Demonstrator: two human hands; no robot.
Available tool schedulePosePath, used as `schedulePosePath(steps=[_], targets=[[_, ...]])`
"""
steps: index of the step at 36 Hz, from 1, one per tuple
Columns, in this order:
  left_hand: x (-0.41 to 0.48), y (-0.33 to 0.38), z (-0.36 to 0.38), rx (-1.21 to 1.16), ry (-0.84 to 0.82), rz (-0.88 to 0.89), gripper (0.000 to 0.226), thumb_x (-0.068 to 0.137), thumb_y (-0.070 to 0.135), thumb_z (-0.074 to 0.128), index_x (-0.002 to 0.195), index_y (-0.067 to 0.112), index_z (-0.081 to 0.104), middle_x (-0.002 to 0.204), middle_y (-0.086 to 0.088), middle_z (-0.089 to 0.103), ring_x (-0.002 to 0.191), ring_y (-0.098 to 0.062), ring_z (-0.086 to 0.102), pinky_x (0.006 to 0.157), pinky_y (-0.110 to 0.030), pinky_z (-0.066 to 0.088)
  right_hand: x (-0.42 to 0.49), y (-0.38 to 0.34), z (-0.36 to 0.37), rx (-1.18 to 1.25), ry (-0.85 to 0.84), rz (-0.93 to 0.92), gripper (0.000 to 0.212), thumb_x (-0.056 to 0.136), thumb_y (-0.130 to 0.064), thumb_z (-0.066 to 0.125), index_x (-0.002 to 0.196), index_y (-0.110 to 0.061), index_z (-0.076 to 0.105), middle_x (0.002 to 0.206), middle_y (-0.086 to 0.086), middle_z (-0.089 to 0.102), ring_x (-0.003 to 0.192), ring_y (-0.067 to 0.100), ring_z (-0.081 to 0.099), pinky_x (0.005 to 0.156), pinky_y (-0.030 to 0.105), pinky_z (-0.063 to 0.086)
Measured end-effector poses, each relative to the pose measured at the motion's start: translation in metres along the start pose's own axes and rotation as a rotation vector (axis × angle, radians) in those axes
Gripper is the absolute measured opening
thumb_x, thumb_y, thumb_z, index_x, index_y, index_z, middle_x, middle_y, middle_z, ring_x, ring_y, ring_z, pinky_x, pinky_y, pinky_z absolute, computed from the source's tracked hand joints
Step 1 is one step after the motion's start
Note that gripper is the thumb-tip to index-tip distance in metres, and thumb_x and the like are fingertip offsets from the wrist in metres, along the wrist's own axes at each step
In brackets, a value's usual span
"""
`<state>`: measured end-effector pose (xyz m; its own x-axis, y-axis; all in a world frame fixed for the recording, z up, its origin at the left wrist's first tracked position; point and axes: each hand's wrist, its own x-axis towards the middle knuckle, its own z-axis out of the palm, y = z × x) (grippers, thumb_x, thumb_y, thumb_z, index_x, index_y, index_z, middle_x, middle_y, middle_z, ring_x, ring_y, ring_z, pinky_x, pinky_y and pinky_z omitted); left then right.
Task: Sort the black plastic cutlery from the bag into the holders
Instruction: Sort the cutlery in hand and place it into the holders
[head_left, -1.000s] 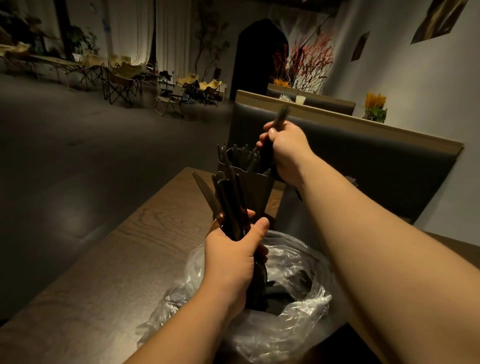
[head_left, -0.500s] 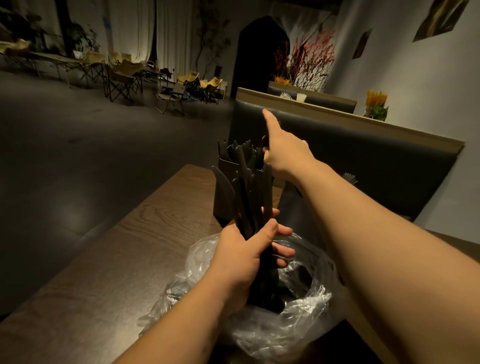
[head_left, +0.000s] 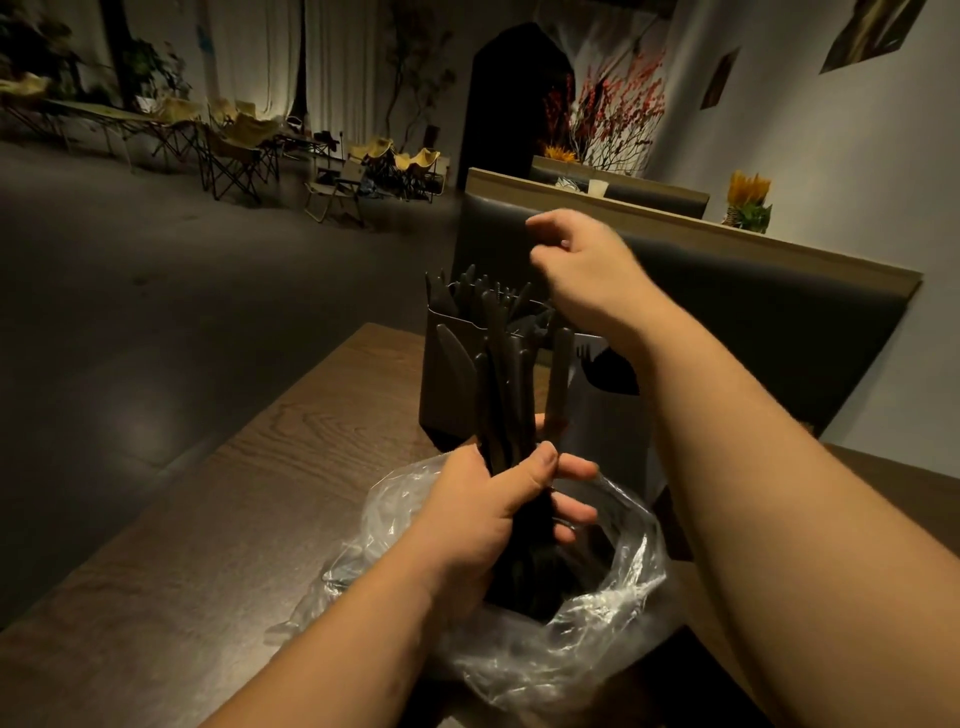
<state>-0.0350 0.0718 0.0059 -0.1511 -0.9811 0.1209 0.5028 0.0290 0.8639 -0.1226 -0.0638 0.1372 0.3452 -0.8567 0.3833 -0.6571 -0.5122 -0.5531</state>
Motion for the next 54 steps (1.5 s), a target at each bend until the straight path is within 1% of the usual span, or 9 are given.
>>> schedulePosePath(steps=[4,9,13,21,26,34,44,50,54], targets=[[-0.001,-0.002,0.0,0.078,0.001,-0.039,0.027,0.089,0.017,0.066,0.11,0.0,0.067,0.083,-0.009,0.074,0.069,-0.019,0.071,0.06,-0.028,0.056,-0.049,-0.032,-0.02,0.278,-0.11,-0.092,0.021,0.102,-0.035,0.051,0.109,-0.022,0.066,0.107,0.0,0.069,0.1,0.011,0.065,0.085,0.024,0.052],[-0.003,-0.005,0.004,0.103,0.018,-0.022,0.025,0.093,0.0,0.062,0.117,0.008,0.064,0.087,-0.012,0.076,0.063,-0.025,0.072,0.056,-0.032,0.058,-0.064,-0.05,-0.012,-0.323,-0.384,-0.213,0.021,0.089,-0.038,0.069,0.108,-0.028,0.068,0.107,-0.013,0.064,0.103,0.004,0.058,0.081,0.015,0.046],[0.0,-0.002,0.002,0.157,0.052,0.014,0.026,0.088,-0.001,0.068,0.114,0.005,0.065,0.088,-0.014,0.075,0.066,-0.024,0.072,0.058,-0.03,0.057,-0.052,-0.052,-0.015,-0.263,-0.347,-0.243,0.009,0.092,-0.025,0.068,0.095,-0.031,0.062,0.09,-0.017,0.059,0.094,0.003,0.058,0.084,0.018,0.048],[0.001,-0.009,0.001,0.092,0.148,-0.058,0.022,0.094,0.014,0.066,0.113,0.005,0.061,0.08,-0.008,0.068,0.059,-0.021,0.058,0.055,-0.031,0.052,-0.015,-0.032,-0.057,0.54,0.446,-0.158,0.006,0.101,-0.013,0.054,0.101,-0.015,0.06,0.109,0.01,0.067,0.095,0.018,0.071,0.069,0.027,0.061],[0.004,-0.007,-0.001,0.107,0.193,-0.039,0.04,0.081,0.039,0.071,0.108,0.011,0.06,0.063,0.002,0.054,0.048,-0.012,0.048,0.047,-0.025,0.044,0.009,-0.003,-0.047,0.215,0.849,-0.188,0.011,0.096,-0.018,0.058,0.105,-0.013,0.063,0.101,-0.003,0.068,0.09,0.004,0.067,0.077,0.021,0.057],[0.003,-0.003,-0.003,-0.01,0.166,-0.043,0.047,0.083,0.044,0.064,0.112,0.008,0.06,0.068,-0.001,0.053,0.048,-0.015,0.043,0.048,-0.027,0.037,0.009,0.012,0.008,-0.098,0.46,-0.166,0.028,0.098,-0.018,0.062,0.125,-0.016,0.054,0.11,0.0,0.061,0.098,0.008,0.054,0.067,0.007,0.037],[0.0,0.002,0.0,-0.023,0.075,-0.024,0.033,0.098,0.027,0.052,0.126,0.012,0.058,0.085,-0.008,0.071,0.066,-0.024,0.069,0.059,-0.032,0.057,0.024,0.023,0.034,-0.456,-0.066,0.078,0.035,0.095,-0.017,0.061,0.13,-0.022,0.062,0.126,0.009,0.054,0.116,0.026,0.054,0.088,0.034,0.045],[0.0,0.002,-0.001,-0.022,0.039,-0.027,0.033,0.096,0.026,0.055,0.127,0.015,0.058,0.1,-0.011,0.076,0.082,-0.028,0.074,0.068,-0.036,0.062,-0.016,0.009,0.002,0.145,0.176,0.021,0.03,0.106,-0.032,0.044,0.116,-0.017,0.068,0.095,0.0,0.067,0.084,0.008,0.06,0.075,0.025,0.049],[0.0,-0.002,-0.001,-0.064,0.01,-0.055,0.042,0.086,0.029,0.063,0.124,0.011,0.059,0.103,-0.012,0.076,0.083,-0.03,0.074,0.066,-0.037,0.06,-0.073,-0.004,-0.004,0.473,-0.078,0.126,0.029,0.099,-0.044,0.051,0.108,-0.022,0.066,0.1,-0.001,0.07,0.089,0.011,0.068,0.067,0.026,0.053]])
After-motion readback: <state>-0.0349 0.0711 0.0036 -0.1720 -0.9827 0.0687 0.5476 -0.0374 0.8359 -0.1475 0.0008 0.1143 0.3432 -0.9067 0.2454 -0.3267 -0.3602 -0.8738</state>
